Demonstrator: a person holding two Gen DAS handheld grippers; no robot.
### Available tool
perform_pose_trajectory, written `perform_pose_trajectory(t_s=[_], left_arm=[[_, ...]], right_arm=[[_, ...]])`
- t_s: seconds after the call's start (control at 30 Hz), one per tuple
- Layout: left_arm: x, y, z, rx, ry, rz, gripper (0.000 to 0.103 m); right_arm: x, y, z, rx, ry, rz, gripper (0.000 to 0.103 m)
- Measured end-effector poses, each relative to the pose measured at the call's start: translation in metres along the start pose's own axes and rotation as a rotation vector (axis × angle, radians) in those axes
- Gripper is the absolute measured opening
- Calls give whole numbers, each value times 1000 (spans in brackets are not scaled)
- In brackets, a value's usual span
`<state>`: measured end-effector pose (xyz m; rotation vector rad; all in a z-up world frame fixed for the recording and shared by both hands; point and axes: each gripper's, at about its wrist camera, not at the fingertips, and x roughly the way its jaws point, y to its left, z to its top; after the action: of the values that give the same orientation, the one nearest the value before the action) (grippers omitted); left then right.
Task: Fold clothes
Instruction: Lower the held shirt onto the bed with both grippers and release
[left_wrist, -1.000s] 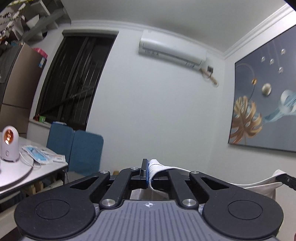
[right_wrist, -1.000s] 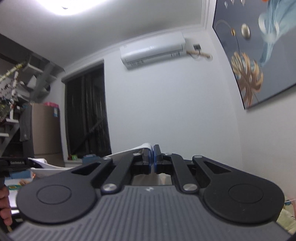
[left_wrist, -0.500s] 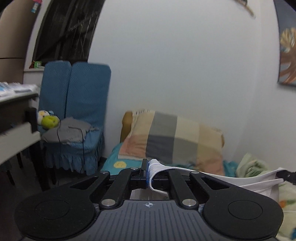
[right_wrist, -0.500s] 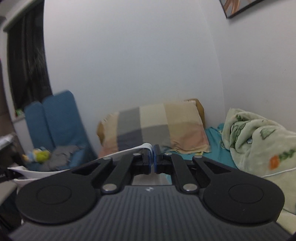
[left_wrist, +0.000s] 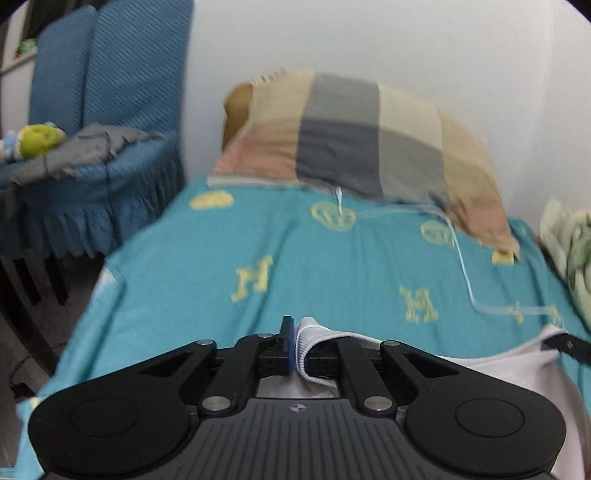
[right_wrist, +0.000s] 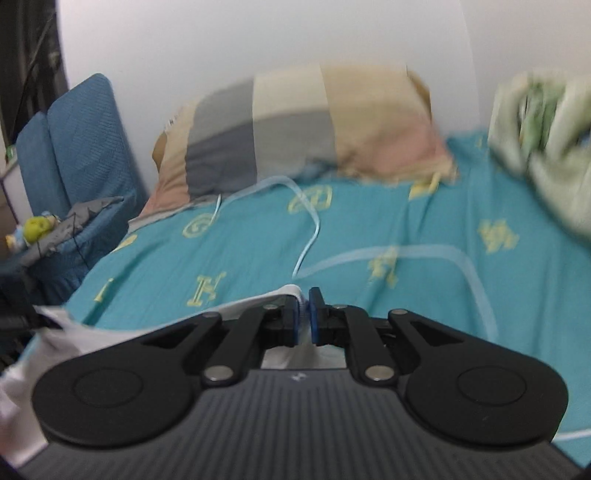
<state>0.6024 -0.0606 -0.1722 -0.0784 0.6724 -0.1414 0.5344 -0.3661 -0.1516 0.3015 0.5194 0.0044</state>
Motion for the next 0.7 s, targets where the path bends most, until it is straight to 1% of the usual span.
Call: perform_pose_trajectory(t_s=[0.03, 0.07, 0.1, 0.13, 0.17, 0.2, 0.23, 0.27, 0.3, 0.43, 0.53, 0.63, 0.67, 0.7], left_arm=[[0, 1, -3, 0, 14, -12, 19], [0, 4, -5, -7, 34, -35, 34], [0, 6, -7, -13, 50, -55, 46], [-5, 7, -9, -14, 54, -65, 50], [-12, 8, -10, -14, 51, -69, 60], [-21, 10, -10, -17, 45, -79, 69], [-30, 12, -10, -23, 42, -93, 75], [-40, 15, -11, -34, 46, -116, 86], [-51, 17, -11, -39, 49, -133, 88], [-105, 16, -9, 12, 53, -137, 89], [-145, 16, -9, 48, 42, -130, 91], [-182, 14, -12, 80, 29, -114, 92], [-192, 13, -17, 93, 7, -105, 91], [-201, 11, -22, 106, -16, -96, 85]], right_arm=[[5, -3, 0, 31, 27, 21, 29], [10, -6, 1, 62, 53, 41, 39], [10, -6, 1, 72, 63, 57, 65], [8, -5, 0, 74, 67, 71, 86], [4, -3, 1, 65, 66, 77, 89], [0, -1, 1, 57, 65, 83, 94], [-5, 2, 2, 48, 64, 89, 94], [-12, 5, 2, 40, 68, 86, 94], [-19, 9, 2, 32, 72, 83, 94], [-63, 20, 3, 39, 73, 84, 94], [-108, 26, -1, 35, 63, 73, 94], [-162, 31, -14, 32, 55, 44, 94], [-183, 32, -22, 45, 53, 40, 94], [-204, 32, -31, 59, 52, 35, 94]])
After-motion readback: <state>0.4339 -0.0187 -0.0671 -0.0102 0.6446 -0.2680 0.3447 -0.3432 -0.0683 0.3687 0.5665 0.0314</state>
